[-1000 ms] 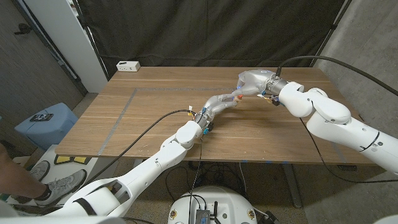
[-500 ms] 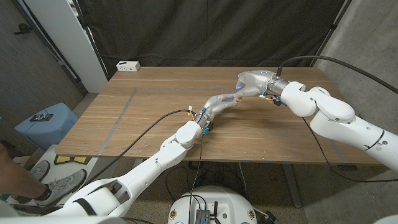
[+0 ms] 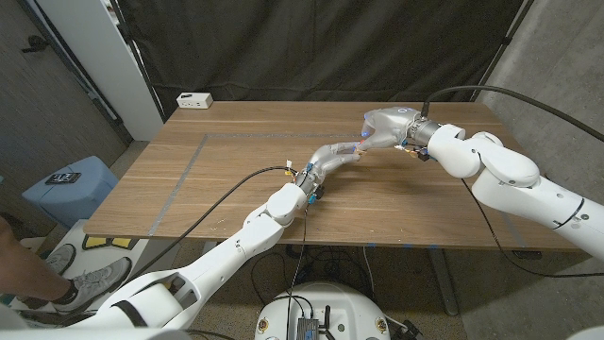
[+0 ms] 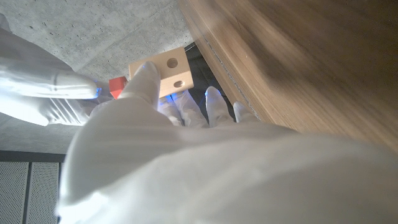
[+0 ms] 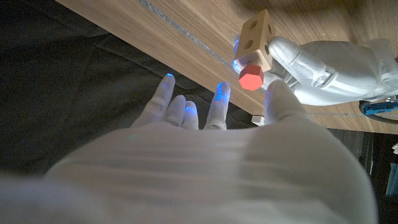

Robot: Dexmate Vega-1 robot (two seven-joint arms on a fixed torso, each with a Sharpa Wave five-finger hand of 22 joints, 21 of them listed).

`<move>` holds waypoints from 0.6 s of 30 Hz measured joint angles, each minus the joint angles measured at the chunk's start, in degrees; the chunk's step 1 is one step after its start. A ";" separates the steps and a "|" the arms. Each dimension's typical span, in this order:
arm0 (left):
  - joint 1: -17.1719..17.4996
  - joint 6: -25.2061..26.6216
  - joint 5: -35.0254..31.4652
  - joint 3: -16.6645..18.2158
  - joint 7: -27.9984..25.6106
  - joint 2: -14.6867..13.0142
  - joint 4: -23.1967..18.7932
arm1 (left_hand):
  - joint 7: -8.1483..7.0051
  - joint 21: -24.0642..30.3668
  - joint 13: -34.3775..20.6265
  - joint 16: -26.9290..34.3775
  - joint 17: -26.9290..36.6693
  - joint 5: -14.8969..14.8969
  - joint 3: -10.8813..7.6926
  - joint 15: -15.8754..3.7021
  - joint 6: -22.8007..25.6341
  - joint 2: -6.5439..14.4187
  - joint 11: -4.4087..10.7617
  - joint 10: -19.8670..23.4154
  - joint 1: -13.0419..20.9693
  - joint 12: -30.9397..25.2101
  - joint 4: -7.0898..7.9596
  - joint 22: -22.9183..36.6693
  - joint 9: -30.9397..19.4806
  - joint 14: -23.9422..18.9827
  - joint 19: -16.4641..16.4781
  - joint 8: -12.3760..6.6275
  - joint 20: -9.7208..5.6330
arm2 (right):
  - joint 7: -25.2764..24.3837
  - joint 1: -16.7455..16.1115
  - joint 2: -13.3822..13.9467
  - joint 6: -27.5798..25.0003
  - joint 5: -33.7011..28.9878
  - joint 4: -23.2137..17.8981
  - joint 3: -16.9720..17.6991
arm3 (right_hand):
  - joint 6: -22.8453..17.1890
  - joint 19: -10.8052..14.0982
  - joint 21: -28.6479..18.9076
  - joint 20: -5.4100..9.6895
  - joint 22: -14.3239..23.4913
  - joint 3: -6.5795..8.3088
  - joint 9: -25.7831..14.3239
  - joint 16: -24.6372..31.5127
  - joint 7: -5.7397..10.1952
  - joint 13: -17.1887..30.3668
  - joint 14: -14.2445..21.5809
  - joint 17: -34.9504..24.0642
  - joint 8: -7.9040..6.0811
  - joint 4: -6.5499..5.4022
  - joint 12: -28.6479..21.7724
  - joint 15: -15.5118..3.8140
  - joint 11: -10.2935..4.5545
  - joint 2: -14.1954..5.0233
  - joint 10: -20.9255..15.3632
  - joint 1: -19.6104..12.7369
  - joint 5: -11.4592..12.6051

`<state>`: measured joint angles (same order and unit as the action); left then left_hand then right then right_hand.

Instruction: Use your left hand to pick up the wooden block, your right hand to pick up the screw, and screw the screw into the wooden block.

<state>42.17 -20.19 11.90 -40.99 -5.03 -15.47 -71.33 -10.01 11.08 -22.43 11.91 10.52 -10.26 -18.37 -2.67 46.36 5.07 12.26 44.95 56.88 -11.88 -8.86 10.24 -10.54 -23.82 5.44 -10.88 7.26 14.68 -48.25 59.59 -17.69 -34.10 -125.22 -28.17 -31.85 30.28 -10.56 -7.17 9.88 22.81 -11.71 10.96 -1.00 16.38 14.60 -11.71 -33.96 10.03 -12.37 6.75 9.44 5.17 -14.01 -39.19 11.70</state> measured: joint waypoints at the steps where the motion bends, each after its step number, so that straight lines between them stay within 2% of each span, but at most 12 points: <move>1: -0.03 0.00 0.00 -0.01 0.00 0.02 0.06 | 0.00 0.00 -0.01 0.00 0.00 0.00 0.00 0.00 0.00 0.00 0.00 0.00 -0.01 0.00 0.00 0.00 0.00 0.00 0.00 -0.14 0.00 | 0.10 0.00 0.00 -0.08 -0.09 0.00 0.00 | -0.43 0.00 0.00 0.00 0.00 0.07 0.00 0.00 -0.02 0.00 0.00 0.00 -0.17 -0.07 -0.18 0.00 0.00 0.00 0.00 0.00 0.00; 9: -0.29 0.00 0.00 -0.09 0.13 0.15 0.46 | -0.14 0.00 -0.04 0.00 0.00 -0.17 0.01 0.00 0.13 0.06 -0.01 -0.01 -0.07 0.00 -0.01 0.00 0.02 0.00 0.00 -0.18 0.00 | 0.46 0.06 -0.40 -0.76 -0.27 0.40 -0.19 | -2.40 0.00 0.00 0.00 0.00 0.30 -0.11 0.00 -0.09 0.00 0.01 0.00 -0.68 -0.30 -0.23 0.00 0.41 0.29 -0.42 -0.29 0.00; 18: -0.59 0.00 0.01 -0.16 0.23 0.36 0.95 | -0.15 0.00 0.05 0.00 0.00 -0.17 0.00 0.00 0.12 -0.06 -0.05 -0.05 -0.37 0.00 0.00 0.00 0.04 0.00 0.00 -0.17 0.00 | 0.63 0.26 -0.82 -1.35 0.02 0.74 -0.31 | -4.74 0.01 0.00 0.00 0.00 0.55 -0.43 0.34 0.03 0.26 0.01 -0.17 -1.89 -0.52 -0.62 0.00 0.70 0.54 -1.16 -0.51 0.00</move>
<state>41.58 -20.20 11.90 -41.15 -4.80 -15.11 -70.38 -10.16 11.08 -22.38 11.91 10.52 -10.43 -18.37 -2.67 46.48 5.01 12.21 44.90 56.50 -11.88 -8.86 10.24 -10.51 -23.83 5.44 -11.04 7.26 15.32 -47.99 58.76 -19.04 -34.09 -124.48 -28.49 -36.59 30.28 -10.57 -7.17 9.88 23.36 -12.14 11.30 -0.97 16.64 14.61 -11.88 -35.85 9.51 -12.99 6.75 10.13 5.71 -15.18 -39.70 11.70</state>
